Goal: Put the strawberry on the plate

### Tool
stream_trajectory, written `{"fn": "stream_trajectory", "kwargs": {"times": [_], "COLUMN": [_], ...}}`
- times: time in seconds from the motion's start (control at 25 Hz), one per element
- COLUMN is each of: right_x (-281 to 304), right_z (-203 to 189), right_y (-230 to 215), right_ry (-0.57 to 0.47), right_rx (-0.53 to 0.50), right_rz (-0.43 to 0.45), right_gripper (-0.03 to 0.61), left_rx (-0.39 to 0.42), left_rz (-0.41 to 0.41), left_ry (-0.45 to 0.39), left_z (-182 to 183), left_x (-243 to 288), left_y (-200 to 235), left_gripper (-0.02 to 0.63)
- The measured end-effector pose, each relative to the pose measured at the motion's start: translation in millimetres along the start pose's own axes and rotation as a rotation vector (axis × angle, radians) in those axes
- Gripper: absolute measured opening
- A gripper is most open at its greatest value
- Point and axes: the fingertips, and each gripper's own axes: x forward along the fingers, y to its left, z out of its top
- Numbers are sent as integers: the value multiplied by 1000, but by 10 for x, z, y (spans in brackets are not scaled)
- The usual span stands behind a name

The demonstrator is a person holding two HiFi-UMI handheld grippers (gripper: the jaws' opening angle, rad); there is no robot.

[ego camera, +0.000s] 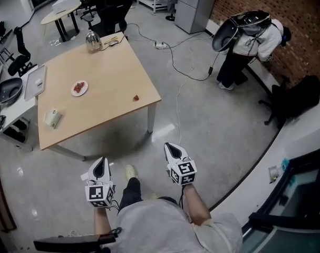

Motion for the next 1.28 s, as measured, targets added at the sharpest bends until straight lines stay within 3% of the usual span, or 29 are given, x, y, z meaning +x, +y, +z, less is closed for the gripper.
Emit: {"fn": "stream_trajectory", "kwargs": {"times": [0.56, 1.28], "right_x": [1061, 2090], "right_z": [421, 467], "right_y": [107, 180], "right_ry": [4, 55], "right_rx": [-11, -16], "right_rz": [-25, -92], "right_gripper": [6, 6], "left_rx": [-5, -21], "left_rz": [-42, -126], "left_ry": [5, 31], "left_z": [284, 216], "left_x": [798, 1597], "left_y": [844, 1628], "left_gripper": [20, 20]}}
